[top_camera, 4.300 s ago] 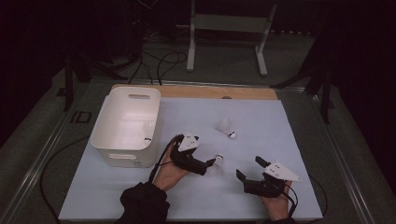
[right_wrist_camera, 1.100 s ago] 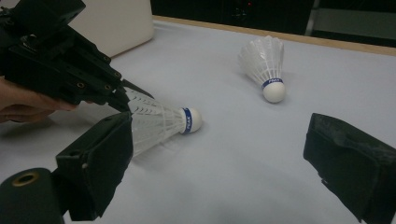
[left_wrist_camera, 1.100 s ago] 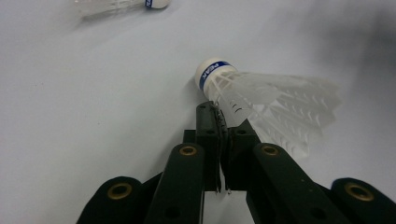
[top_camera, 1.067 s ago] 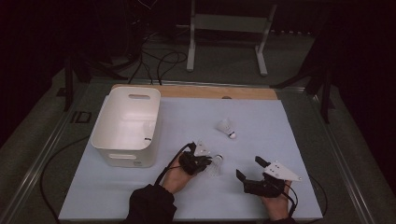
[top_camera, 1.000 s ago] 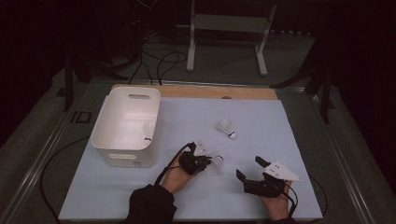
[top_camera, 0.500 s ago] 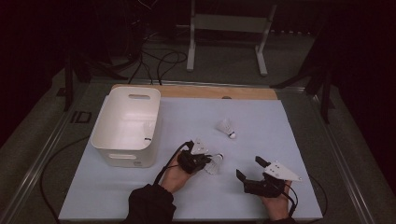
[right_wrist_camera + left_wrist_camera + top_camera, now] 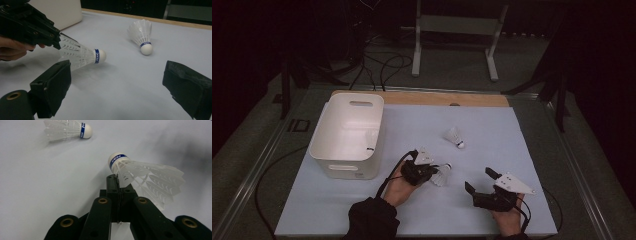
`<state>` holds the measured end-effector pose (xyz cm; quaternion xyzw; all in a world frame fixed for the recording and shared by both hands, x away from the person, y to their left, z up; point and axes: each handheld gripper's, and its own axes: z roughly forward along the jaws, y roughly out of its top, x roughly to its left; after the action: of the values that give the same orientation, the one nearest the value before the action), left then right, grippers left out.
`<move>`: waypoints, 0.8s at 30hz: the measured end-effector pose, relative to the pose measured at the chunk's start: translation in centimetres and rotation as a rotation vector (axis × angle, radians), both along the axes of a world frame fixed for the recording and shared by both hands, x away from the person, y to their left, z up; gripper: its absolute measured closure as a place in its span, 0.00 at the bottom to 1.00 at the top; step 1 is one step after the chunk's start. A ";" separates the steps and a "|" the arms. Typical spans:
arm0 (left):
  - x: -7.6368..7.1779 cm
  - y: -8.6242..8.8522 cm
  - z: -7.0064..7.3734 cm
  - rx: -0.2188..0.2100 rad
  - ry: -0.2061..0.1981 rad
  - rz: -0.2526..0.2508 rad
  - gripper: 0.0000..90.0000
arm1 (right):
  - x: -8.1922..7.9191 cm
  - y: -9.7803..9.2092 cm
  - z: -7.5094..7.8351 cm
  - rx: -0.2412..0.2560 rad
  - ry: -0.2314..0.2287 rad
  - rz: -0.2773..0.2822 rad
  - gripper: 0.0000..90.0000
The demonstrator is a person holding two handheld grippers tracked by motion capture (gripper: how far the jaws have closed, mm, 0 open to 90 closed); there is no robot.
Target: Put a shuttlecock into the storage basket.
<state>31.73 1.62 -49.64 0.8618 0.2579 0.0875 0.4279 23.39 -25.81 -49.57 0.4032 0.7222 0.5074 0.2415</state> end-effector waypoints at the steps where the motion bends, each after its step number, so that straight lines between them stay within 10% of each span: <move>1: 0.0 0.0 0.0 -0.005 0.000 0.002 1.00 | 0.0 0.0 0.0 0.000 0.000 0.000 0.09; 24: -0.5 0.3 1.7 -0.051 -0.020 -0.009 1.00 | 0.0 0.0 0.0 0.003 -0.001 0.001 0.09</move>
<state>31.19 1.88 -47.90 0.8507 0.2520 0.0877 0.4528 23.40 -25.80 -49.57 0.4031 0.7215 0.5087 0.2409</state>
